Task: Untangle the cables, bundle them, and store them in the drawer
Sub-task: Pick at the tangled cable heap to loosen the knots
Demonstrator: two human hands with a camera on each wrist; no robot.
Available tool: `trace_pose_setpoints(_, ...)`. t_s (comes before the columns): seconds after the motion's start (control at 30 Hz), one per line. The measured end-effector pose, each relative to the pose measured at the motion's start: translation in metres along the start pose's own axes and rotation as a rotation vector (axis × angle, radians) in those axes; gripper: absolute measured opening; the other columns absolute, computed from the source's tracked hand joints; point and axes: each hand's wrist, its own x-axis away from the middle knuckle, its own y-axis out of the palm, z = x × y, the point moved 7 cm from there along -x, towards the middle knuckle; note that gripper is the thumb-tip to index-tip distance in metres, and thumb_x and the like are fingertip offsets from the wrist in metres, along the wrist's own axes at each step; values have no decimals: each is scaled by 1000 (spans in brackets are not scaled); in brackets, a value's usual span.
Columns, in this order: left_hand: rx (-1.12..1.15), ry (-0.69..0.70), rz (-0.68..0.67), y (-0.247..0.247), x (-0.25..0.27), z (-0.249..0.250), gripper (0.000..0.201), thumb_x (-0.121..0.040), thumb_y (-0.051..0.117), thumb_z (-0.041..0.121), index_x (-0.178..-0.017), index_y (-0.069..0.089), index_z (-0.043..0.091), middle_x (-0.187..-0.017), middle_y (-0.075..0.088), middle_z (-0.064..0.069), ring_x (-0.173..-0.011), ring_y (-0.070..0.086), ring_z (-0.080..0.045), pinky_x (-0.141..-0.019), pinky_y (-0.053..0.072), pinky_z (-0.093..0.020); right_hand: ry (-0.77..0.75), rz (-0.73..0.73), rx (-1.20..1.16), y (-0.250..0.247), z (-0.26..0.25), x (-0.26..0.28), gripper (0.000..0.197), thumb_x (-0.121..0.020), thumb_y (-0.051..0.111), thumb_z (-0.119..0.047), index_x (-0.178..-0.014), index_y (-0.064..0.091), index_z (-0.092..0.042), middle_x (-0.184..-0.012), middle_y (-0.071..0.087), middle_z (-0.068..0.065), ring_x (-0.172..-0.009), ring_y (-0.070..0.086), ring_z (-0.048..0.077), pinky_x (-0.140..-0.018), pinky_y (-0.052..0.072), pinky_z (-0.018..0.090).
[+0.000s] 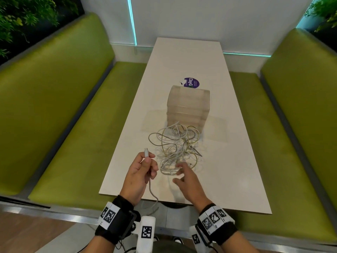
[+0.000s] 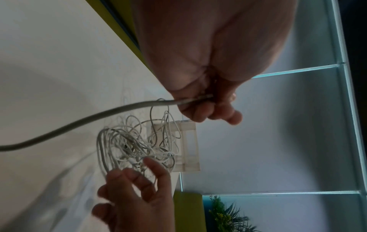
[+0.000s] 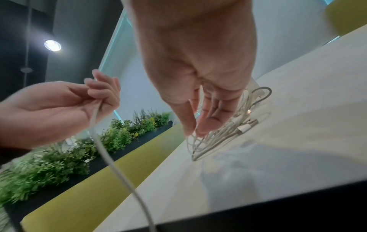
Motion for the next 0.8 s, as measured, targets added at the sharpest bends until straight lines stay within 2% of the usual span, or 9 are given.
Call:
trace_pose_setpoints(0.07,-36,0,4,2,-3,-4,11,-96,44,19,-97,49,9,-75,68,-7,-61,57,-15,-62,47,-24,-44,-56,-15,4,-6,-12,33,-83,65,-8,-109,60,-27,-93,49,-11,-69,49,6,-63,38,16)
trace_pose_setpoints(0.13,-102,-14,8,2,-6,-7,7,-98,40,8,-97,47,6,-86,73,-11,-71,67,-18,-70,53,-25,-91,-75,-60,5,-18,-20,15,-85,64,-6,-94,68,-18,-91,50,-10,-73,54,8,-61,39,13)
trace_pose_setpoints(0.2,-154,-44,12,4,-8,-12,4,-97,43,5,-95,47,4,-94,75,-13,-83,71,-21,-76,56,-27,-101,-51,-164,-3,-26,-23,15,-87,61,-3,-87,68,-15,-89,58,-6,-67,58,7,-58,45,17)
trace_pose_setpoints(0.33,-190,-114,90,0,-21,-26,8,-92,55,4,-90,53,-3,-103,70,-23,-99,68,-33,-88,55,-43,-163,-112,-296,-17,-45,-26,15,-92,54,-4,-92,67,-11,-79,66,-1,-64,61,10,-58,47,23)
trace_pose_setpoints(0.43,-218,-157,135,1,-28,-34,13,-89,61,5,-92,63,-7,-98,69,-26,-92,67,-30,-93,52,-46,-168,-110,-365,-23,-54,-31,13,-89,62,-10,-96,64,-20,-70,65,1,-64,57,10,-65,44,24)
trace_pose_setpoints(0.5,-207,-175,146,6,-30,-34,13,-88,62,6,-95,69,-3,-94,71,-22,-89,68,-25,-93,52,-42,-139,-69,-446,-28,-54,-34,13,-85,66,-10,-93,59,-17,-70,65,5,-65,57,11,-69,45,29)
trace_pose_setpoints(0.6,-141,-209,121,15,-31,-35,14,-89,60,4,-96,73,4,-91,74,-14,-89,69,-22,-88,55,-35,-143,-6,-476,-31,-56,-38,16,-85,67,-10,-83,52,-13,-69,61,3,-63,54,13,-62,43,26)
trace_pose_setpoints(0.67,-97,-217,108,18,-31,-36,16,-89,60,4,-98,73,4,-94,74,-14,-90,69,-22,-87,55,-32,-138,19,-484,-31,-56,-39,20,-85,68,-14,-80,49,-13,-66,60,1,-61,54,15,-56,42,25)
trace_pose_setpoints(0.8,-25,-205,83,24,-33,-34,18,-83,64,11,-97,75,6,-96,73,-14,-86,68,-22,-82,55,-31,-95,-39,-466,-27,-59,-37,29,-91,62,-29,-83,48,-5,-60,63,9,-47,55,15,-47,38,24)
